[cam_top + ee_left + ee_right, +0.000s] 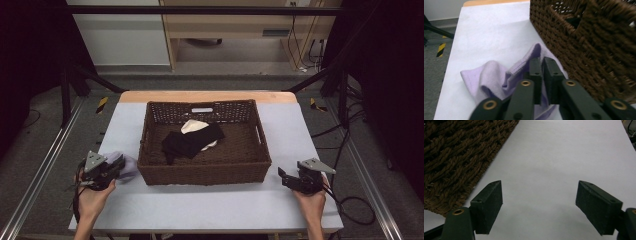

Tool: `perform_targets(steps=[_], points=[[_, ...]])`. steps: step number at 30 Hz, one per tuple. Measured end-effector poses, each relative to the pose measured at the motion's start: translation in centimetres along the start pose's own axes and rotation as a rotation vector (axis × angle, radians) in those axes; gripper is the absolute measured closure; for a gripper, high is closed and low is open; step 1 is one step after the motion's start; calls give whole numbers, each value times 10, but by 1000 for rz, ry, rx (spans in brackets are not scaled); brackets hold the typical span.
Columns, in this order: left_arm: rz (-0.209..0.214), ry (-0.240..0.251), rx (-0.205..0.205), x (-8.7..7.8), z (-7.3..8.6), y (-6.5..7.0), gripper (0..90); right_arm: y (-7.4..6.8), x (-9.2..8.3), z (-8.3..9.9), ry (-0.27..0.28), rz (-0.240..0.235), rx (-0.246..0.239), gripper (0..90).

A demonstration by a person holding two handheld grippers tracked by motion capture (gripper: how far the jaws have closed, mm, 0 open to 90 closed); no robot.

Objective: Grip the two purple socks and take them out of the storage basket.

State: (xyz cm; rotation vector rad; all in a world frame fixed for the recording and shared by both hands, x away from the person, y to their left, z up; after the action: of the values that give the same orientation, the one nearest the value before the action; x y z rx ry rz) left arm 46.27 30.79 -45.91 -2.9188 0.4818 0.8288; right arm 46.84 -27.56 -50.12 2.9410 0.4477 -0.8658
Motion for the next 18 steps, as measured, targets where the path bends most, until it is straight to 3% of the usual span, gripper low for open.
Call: perform_targets(steps=[6, 10, 13, 18], points=[[1, 71, -6, -7, -2, -6, 565, 0, 0, 0, 1, -1, 0, 210], [13, 97, 14, -17, -2, -7, 437, 1, 0, 0, 3, 3, 2, 206], [4, 96, 46, -23, 3, -9, 392, 0, -1, 0, 7, 2, 4, 202], [-17, 81, 27, -32, 10, -15, 335, 0, -2, 0, 18, 13, 1, 184]])
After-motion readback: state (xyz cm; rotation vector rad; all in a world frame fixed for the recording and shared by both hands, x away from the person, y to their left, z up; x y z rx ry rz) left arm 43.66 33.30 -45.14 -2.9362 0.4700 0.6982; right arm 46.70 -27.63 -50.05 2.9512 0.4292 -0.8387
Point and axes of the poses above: each handheld gripper's, and its own axes: x roughly forward along the jaws, z roughly out of its underside, y roughly to its right, the point moved 3 cm from there along x, roughly forward along the jaws
